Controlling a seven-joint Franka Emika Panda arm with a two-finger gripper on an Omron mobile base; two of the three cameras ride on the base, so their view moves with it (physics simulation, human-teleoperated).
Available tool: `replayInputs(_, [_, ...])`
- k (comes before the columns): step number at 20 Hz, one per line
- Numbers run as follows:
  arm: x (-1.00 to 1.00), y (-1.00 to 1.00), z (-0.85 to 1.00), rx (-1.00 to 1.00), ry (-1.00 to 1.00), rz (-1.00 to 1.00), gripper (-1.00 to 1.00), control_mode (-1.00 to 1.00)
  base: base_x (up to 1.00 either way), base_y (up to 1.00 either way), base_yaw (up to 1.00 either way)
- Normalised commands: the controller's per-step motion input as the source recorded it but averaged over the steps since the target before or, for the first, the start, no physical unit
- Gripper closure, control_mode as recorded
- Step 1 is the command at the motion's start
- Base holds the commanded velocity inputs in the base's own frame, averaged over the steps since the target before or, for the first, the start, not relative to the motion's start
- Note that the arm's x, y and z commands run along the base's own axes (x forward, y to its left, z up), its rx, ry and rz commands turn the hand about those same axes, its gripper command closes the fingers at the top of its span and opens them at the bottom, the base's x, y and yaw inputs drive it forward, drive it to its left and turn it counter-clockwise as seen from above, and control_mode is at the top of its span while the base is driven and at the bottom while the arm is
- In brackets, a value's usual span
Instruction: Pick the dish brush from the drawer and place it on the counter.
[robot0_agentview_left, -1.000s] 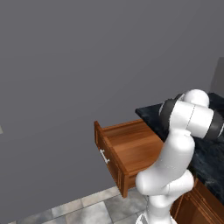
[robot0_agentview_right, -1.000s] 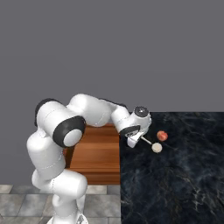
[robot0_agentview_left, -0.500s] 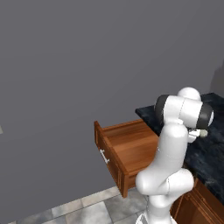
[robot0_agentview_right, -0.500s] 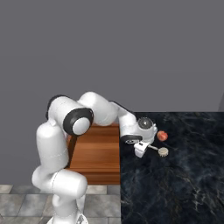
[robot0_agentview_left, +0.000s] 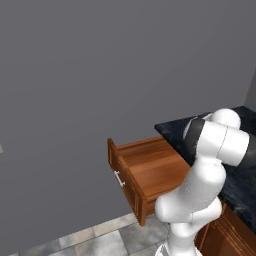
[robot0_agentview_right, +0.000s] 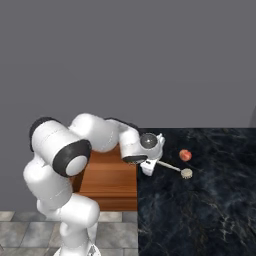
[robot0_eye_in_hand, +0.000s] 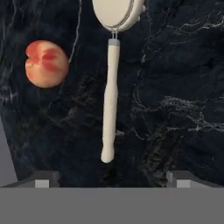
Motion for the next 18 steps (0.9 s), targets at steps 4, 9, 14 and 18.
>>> replayInputs(4, [0.11,0.98,1.00,-0.01,-0.09,0.20,-1.00,-1.00,0.00,0.00,0.00])
replayInputs(9, [0.00,1.00,1.00,-0.19,0.18,0.31,-1.00,-1.00,0.00,0.00,0.00])
replayInputs(14, [-0.29,1.00,1.00,-0.35,0.33,0.41,-1.00,-1.00,0.00,0.00,0.00])
replayInputs(18, [-0.67,1.00,1.00,-0.31,0.30,0.46,-1.00,-1.00,0.00,0.00,0.00])
